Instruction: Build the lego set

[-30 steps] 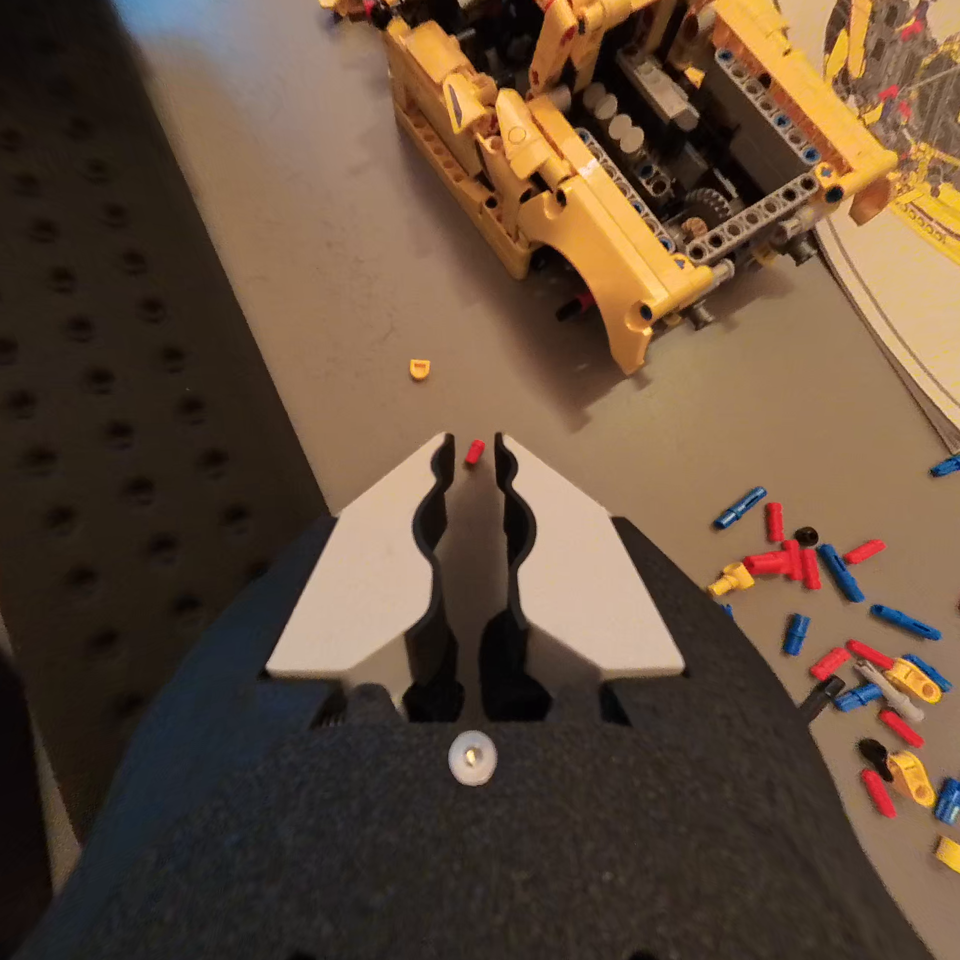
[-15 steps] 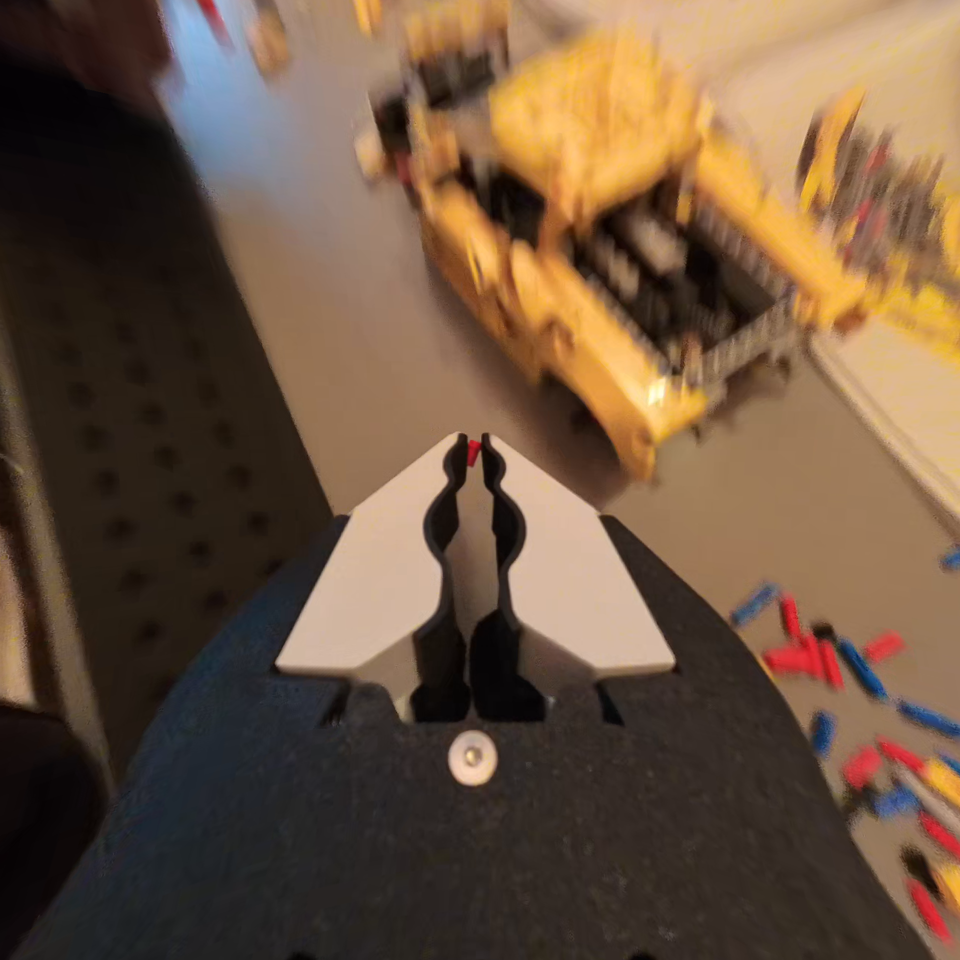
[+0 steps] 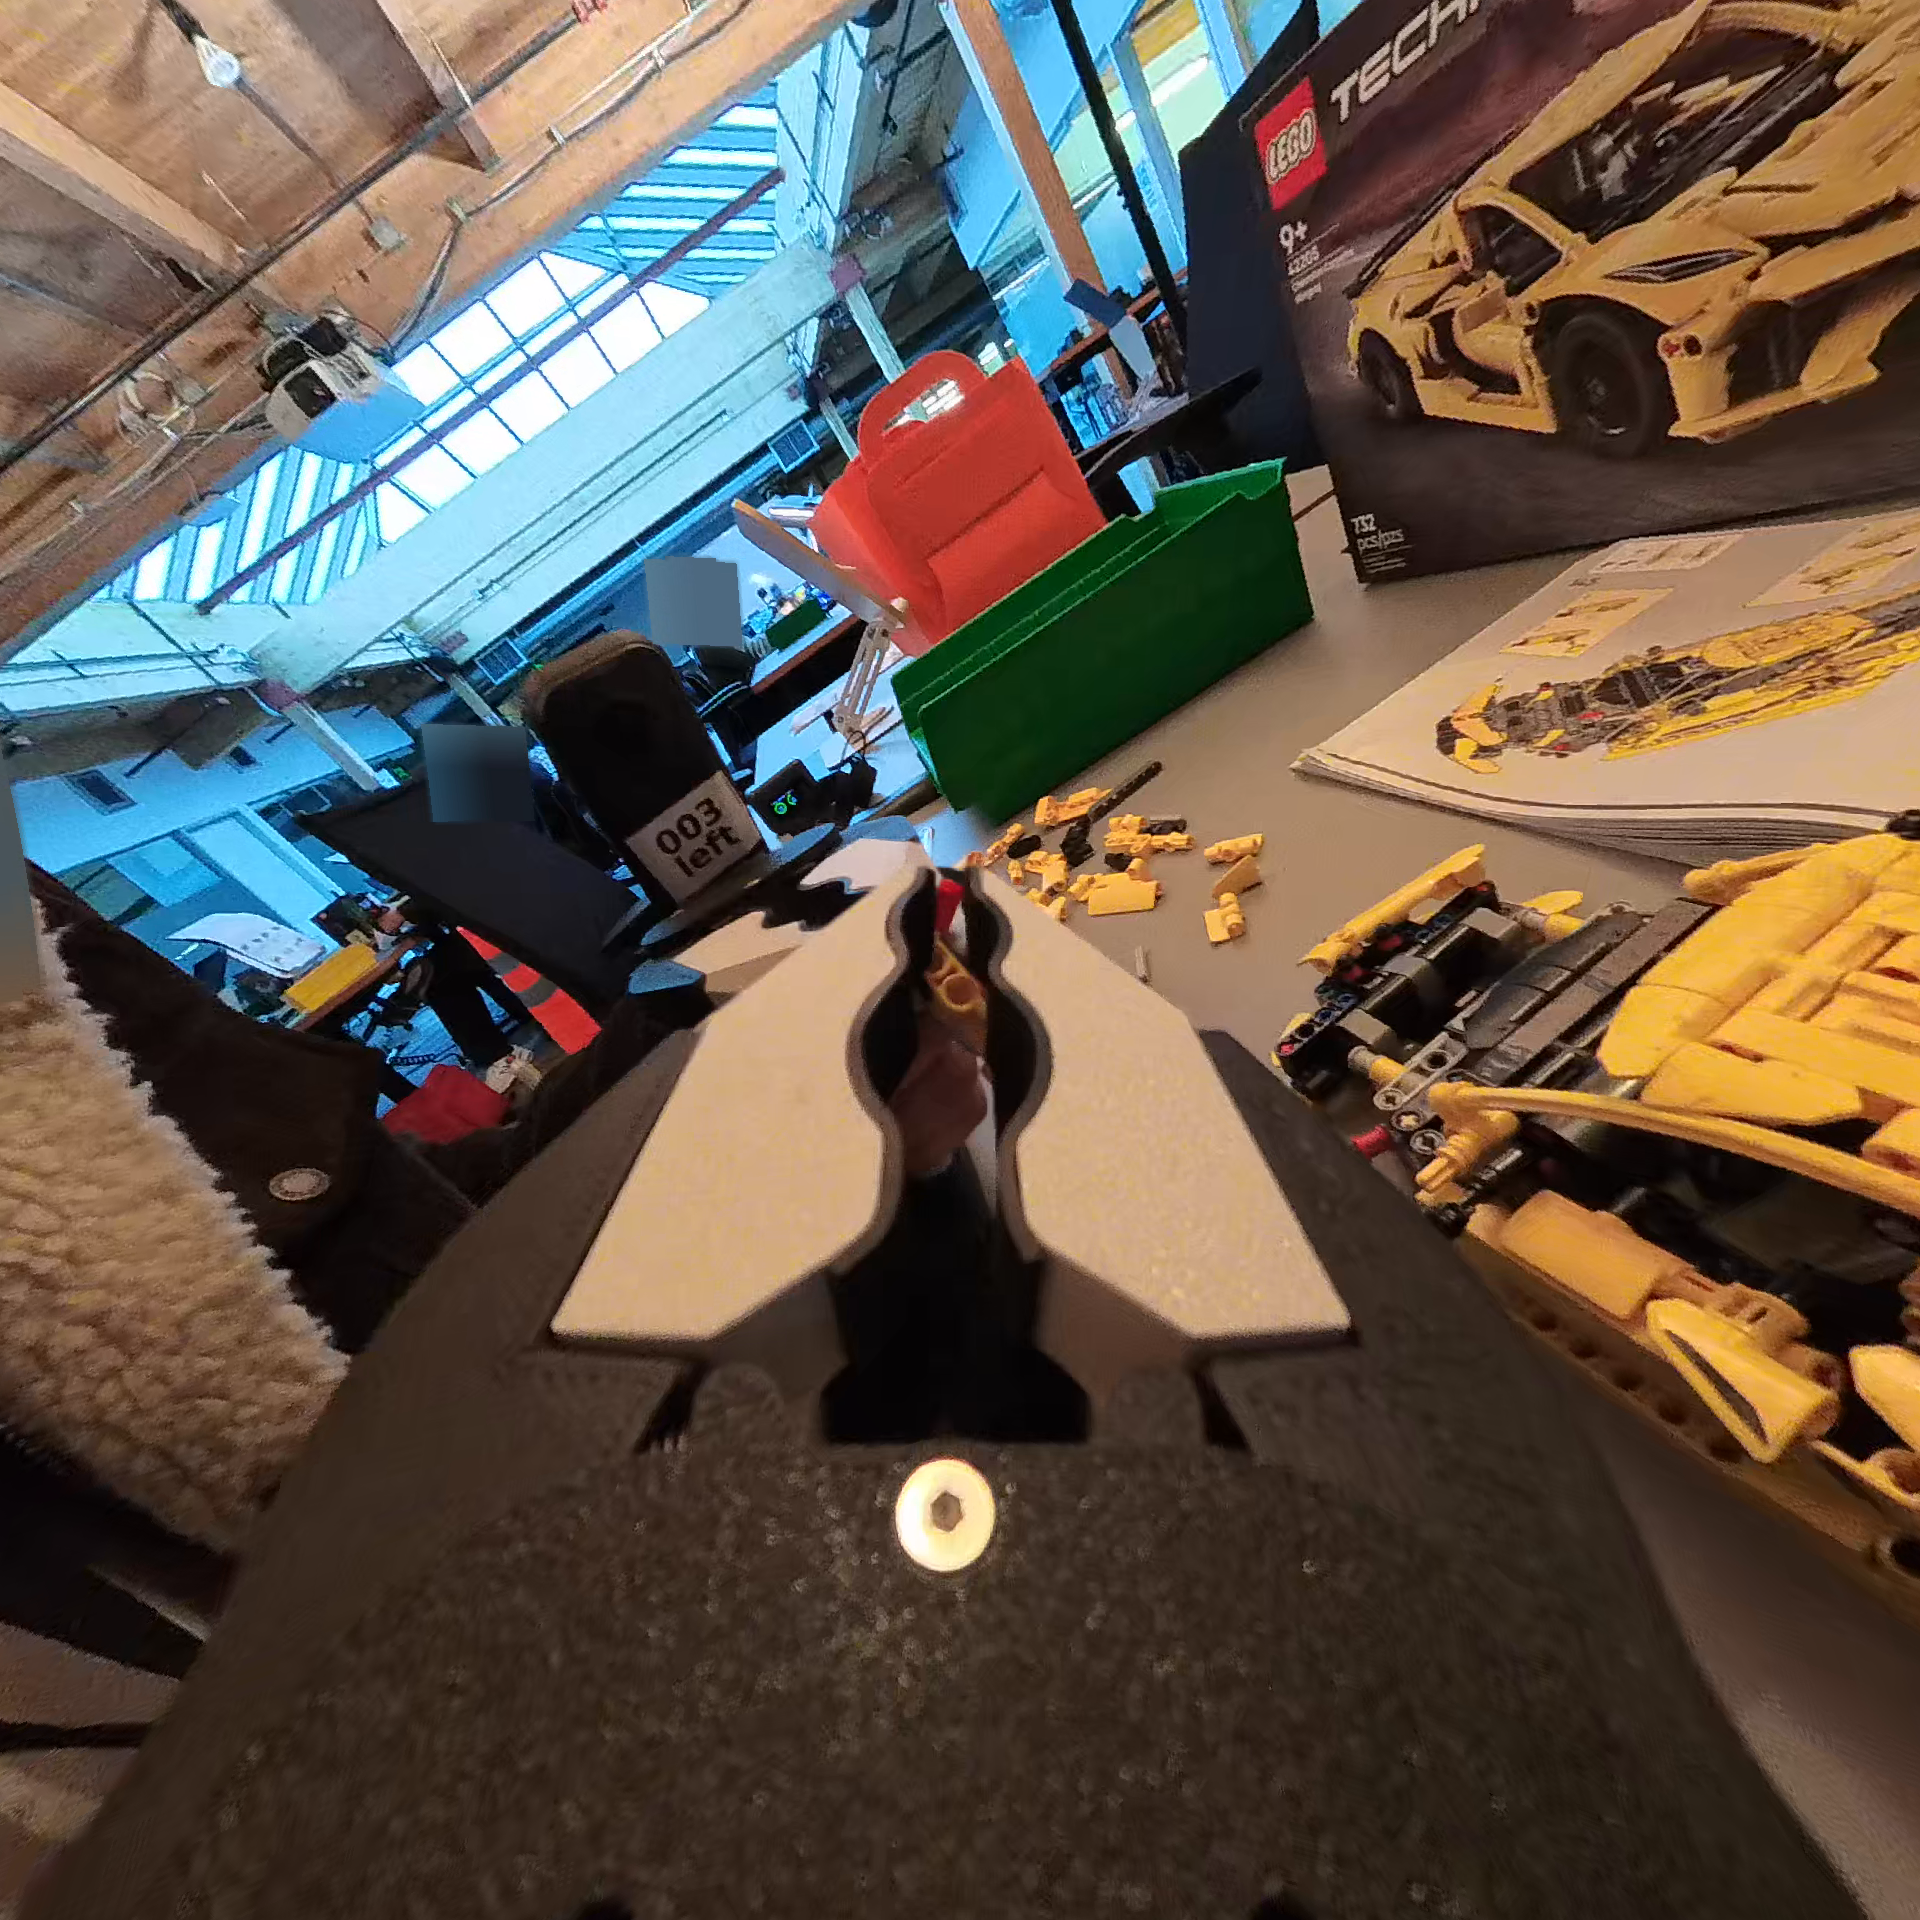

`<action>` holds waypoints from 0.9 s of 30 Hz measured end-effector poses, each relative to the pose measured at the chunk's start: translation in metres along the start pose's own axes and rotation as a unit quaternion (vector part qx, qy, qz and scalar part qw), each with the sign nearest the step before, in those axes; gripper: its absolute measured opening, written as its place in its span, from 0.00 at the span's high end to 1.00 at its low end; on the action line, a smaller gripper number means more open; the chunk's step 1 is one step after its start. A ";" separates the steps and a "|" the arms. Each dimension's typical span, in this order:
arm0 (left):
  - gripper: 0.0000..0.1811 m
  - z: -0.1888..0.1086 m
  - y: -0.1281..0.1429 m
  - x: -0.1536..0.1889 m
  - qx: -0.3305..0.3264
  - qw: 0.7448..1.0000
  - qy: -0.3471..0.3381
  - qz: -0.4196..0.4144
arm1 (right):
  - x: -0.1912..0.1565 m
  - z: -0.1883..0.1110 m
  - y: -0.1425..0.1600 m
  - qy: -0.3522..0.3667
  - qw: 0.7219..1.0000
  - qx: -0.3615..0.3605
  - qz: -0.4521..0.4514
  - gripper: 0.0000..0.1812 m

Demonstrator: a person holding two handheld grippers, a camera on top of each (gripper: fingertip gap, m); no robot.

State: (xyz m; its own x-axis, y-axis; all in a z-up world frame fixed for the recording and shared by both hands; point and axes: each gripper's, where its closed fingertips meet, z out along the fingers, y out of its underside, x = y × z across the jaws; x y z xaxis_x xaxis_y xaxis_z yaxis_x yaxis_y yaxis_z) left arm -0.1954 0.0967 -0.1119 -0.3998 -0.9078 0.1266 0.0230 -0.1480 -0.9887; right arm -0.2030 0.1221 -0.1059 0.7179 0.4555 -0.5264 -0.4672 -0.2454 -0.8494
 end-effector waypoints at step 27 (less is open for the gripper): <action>0.96 -0.007 -0.002 -0.014 0.010 0.999 -0.019 -0.034 | 0.068 -0.080 0.020 0.113 0.958 -0.183 -0.189 0.98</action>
State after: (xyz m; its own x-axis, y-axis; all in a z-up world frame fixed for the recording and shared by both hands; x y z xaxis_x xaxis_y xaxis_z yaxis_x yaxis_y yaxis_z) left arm -0.1968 0.1125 -0.1120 -0.3666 -0.9094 0.1964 0.0162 -0.2173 -0.9760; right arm -0.1218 0.0798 -0.1618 0.9126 0.3847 -0.1382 0.0304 -0.4010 -0.9156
